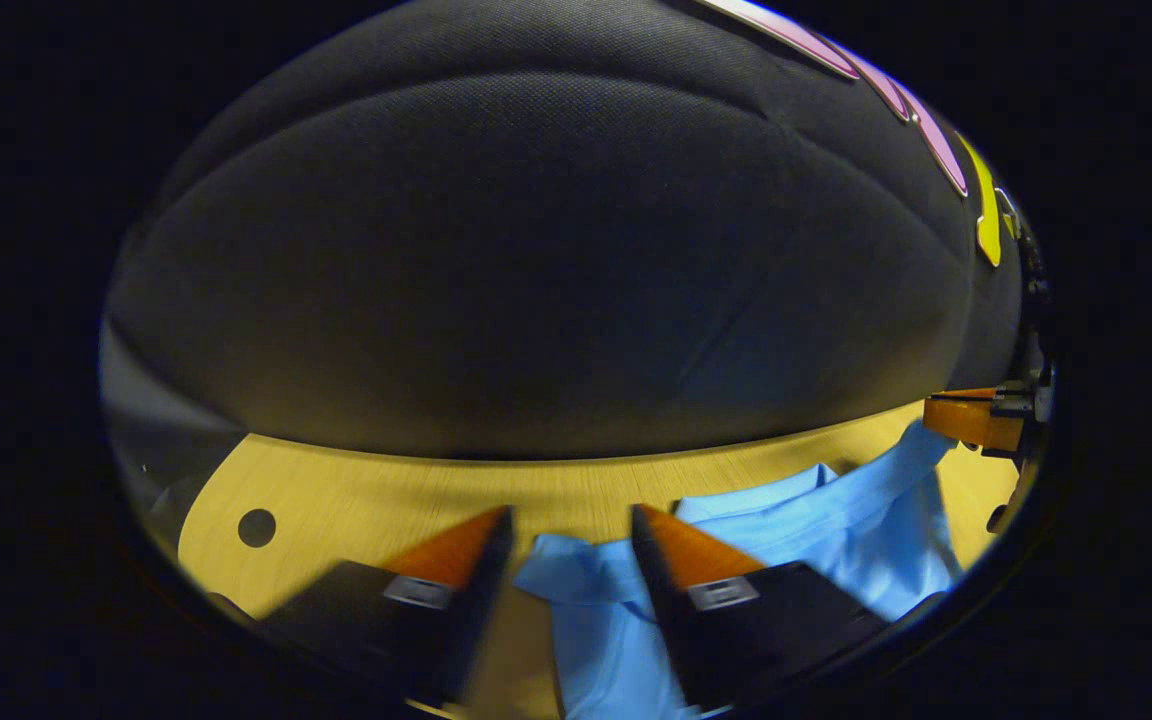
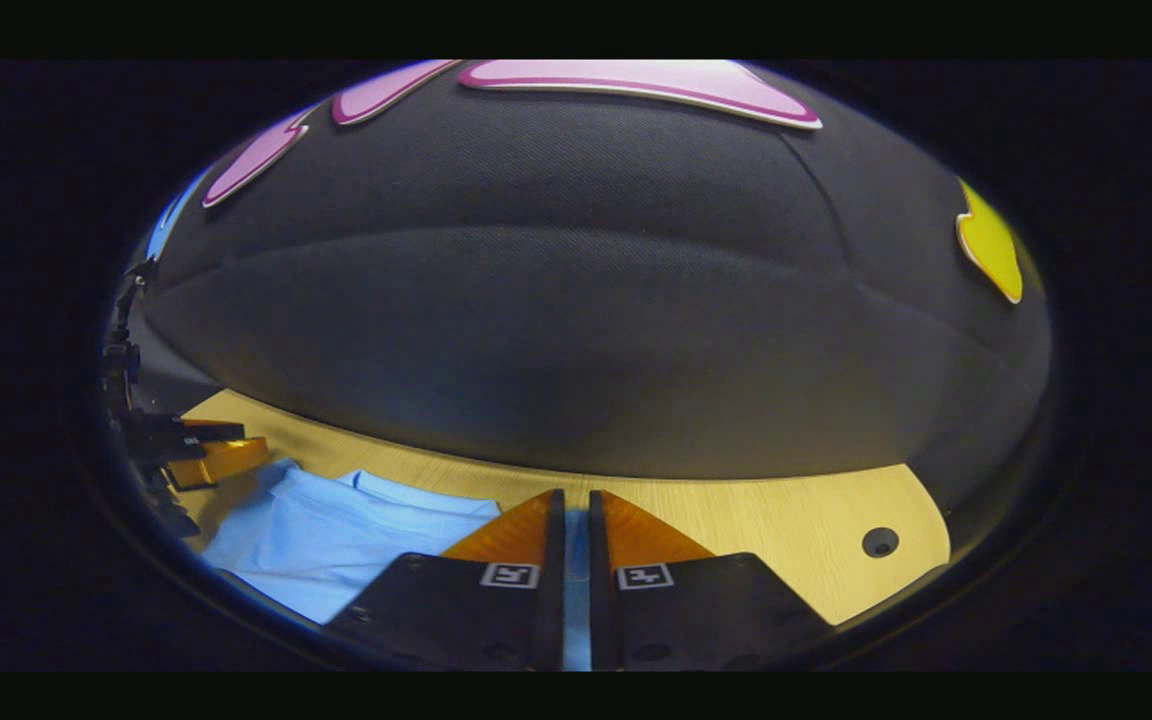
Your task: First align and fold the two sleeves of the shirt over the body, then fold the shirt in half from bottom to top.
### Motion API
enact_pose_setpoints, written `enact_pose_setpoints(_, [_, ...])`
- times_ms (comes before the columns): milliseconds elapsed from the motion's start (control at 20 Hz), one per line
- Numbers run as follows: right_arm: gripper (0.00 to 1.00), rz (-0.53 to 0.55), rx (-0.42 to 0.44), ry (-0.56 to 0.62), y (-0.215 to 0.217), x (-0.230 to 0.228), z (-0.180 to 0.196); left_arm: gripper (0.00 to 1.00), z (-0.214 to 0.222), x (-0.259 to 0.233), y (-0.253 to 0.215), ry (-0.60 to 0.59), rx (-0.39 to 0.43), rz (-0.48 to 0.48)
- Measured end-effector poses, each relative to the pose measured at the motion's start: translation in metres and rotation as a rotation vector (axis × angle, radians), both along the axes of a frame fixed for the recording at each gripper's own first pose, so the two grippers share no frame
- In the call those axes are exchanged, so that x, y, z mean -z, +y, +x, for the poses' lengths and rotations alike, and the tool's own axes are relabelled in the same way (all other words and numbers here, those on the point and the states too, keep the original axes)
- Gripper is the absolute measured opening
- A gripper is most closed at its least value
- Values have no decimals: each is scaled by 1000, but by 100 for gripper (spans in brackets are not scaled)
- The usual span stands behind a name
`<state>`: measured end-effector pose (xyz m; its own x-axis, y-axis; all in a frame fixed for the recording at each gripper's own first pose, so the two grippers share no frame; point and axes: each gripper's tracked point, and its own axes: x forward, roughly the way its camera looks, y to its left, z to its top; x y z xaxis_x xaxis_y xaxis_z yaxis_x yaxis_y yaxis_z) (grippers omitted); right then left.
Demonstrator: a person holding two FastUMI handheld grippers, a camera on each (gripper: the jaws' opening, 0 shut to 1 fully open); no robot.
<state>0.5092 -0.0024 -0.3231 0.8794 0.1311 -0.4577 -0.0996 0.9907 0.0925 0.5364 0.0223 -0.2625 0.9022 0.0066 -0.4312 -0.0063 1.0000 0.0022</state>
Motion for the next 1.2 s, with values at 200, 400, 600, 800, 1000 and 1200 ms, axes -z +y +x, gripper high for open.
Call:
enact_pose_setpoints(200, [83, 2, 24, -39, -7, -28, -30, 100, -37, -49, -17, -111, 37, 13])
enact_pose_setpoints(400, [97, -20, 76, -111, -18, -79, -70, 100, -89, -111, -26, -225, 53, -5])
enact_pose_setpoints(600, [97, -38, 107, -203, -26, -149, -126, 99, -160, -185, -21, -342, 69, -13])
enact_pose_setpoints(800, [97, -34, 126, -285, -17, -199, -181, 99, -242, -238, -21, -411, 81, -23])
enact_pose_setpoints(1000, [98, 12, 128, -331, -14, -255, -246, 99, -320, -269, -13, -442, 69, -23])
enact_pose_setpoints(1200, [97, -4, 116, -384, -8, -296, -309, 99, -395, -284, -13, -456, 69, -36])
